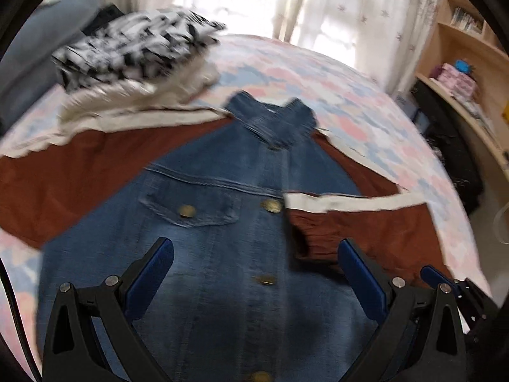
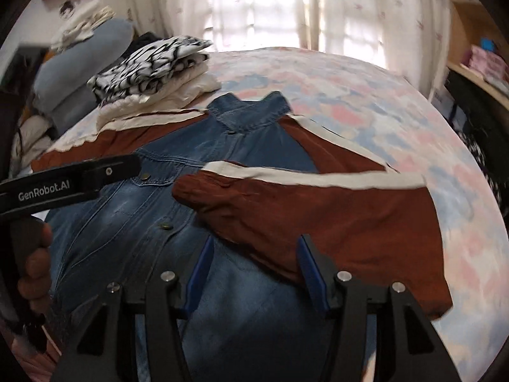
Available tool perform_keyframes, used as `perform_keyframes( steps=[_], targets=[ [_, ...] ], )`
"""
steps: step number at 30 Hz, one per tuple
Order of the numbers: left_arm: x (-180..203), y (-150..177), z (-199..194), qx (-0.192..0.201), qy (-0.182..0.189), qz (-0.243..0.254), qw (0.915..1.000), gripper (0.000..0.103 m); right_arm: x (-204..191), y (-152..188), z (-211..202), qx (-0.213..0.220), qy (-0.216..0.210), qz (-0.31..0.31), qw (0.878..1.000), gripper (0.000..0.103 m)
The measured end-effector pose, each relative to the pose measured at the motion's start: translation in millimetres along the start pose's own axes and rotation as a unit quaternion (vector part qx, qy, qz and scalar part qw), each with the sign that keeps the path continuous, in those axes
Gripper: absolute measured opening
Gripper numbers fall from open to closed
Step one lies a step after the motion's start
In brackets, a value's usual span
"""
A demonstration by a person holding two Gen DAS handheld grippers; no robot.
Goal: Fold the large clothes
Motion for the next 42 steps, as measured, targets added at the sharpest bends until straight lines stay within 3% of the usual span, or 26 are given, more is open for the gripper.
perform_keyframes(
  steps=[3, 6, 11, 13, 14, 15, 18, 20, 25, 29, 32, 34, 35, 36, 37, 38, 42],
  targets=[
    [8.9, 3.4, 17.9, -0.037, 0.062, -0.031, 0.9969, 0.102, 29.6, 0.6, -8.8, -0.001, 0.002, 0.054, 0.999, 0.055],
    [14.5, 8.3, 44.7, -0.076, 0.098, -0.074, 0.9896, 0.102, 56.4, 4.2, -14.3, 0.001, 0.005, 0.109, 0.994, 0.055],
    [21.7, 19.2, 85.3, -0.123, 0.113, -0.108, 0.9800, 0.101, 92.1, 21.7, -21.2, 0.004, 0.008, 0.190, 0.982, 0.055],
    [29.0, 25.4, 97.8, -0.141, 0.119, -0.112, 0.9765, 0.089, 103.6, 30.1, -22.2, 0.000, 0.012, 0.209, 0.978, 0.055],
    [35.8, 28.0, 103.4, -0.148, 0.119, -0.108, 0.9758, 0.076, 108.5, 34.0, -22.1, -0.004, 0.016, 0.214, 0.977, 0.055],
    [39.5, 27.3, 106.1, -0.147, 0.114, -0.102, 0.9773, 0.057, 115.7, 40.7, -21.5, -0.012, 0.022, 0.220, 0.975, 0.055],
    [58.0, 18.6, 110.0, -0.141, 0.099, -0.074, 0.9823, 0.019, 132.9, 58.1, -16.9, -0.035, 0.035, 0.237, 0.970, 0.055],
    [70.9, 1.9, 104.5, -0.117, 0.094, -0.055, 0.9871, 0.011, 140.4, 66.9, -12.8, -0.047, 0.035, 0.254, 0.966, 0.055],
    [134.2, -64.8, 67.9, -0.049, 0.111, 0.015, 0.9925, 0.008, 142.3, 72.5, 1.6, -0.065, 0.031, 0.263, 0.962, 0.055],
    [182.0, -124.9, 29.1, 0.015, 0.132, 0.050, 0.9898, 0.008, 138.0, 58.6, 16.9, -0.070, 0.033, 0.253, 0.964, 0.055],
    [196.6, -159.6, 4.6, 0.063, 0.130, 0.068, 0.9872, 0.008, 139.0, 45.4, 27.3, -0.067, 0.038, 0.249, 0.966, 0.055],
    [189.8, -177.9, -5.5, 0.089, 0.117, 0.071, 0.9866, 0.008, 140.5, 37.1, 31.8, -0.060, 0.050, 0.238, 0.968, 0.055],
    [182.0, -185.1, -7.6, 0.100, 0.105, 0.069, 0.9870, 0.007, 142.3, 33.3, 33.3, -0.058, 0.061, 0.229, 0.970, 0.050],
    [168.9, -188.3, -10.7, 0.105, 0.095, 0.067, 0.9876, 0.007, 143.8, 28.8, 34.0, -0.052, 0.077, 0.213, 0.973, 0.041],
    [153.3, -190.4, -11.2, 0.107, 0.084, 0.063, 0.9887, 0.007, 144.0, 26.4, 34.3, -0.051, 0.092, 0.196, 0.975, 0.011],
    [138.3, -190.7, -9.4, 0.107, 0.069, 0.058, 0.9901, 0.007, 143.4, 26.2, 34.6, -0.053, 0.100, 0.185, 0.976, 0.006],
    [59.1, -167.9, 31.1, 0.064, 0.014, 0.043, 0.9970, 0.007, 136.0, 24.6, 29.7, -0.042, 0.126, 0.138, 0.981, 0.005]
  ],
)
Point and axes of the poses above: each gripper's, at about its wrist camera, not at the fingertips, and z roughly the way its jaws point, x to its right, y to its underside, the point moved 8 cm from there along z, roughly the way its jaws point, and after that the axes turned 3 degrees about x, right-handed, at the moved point
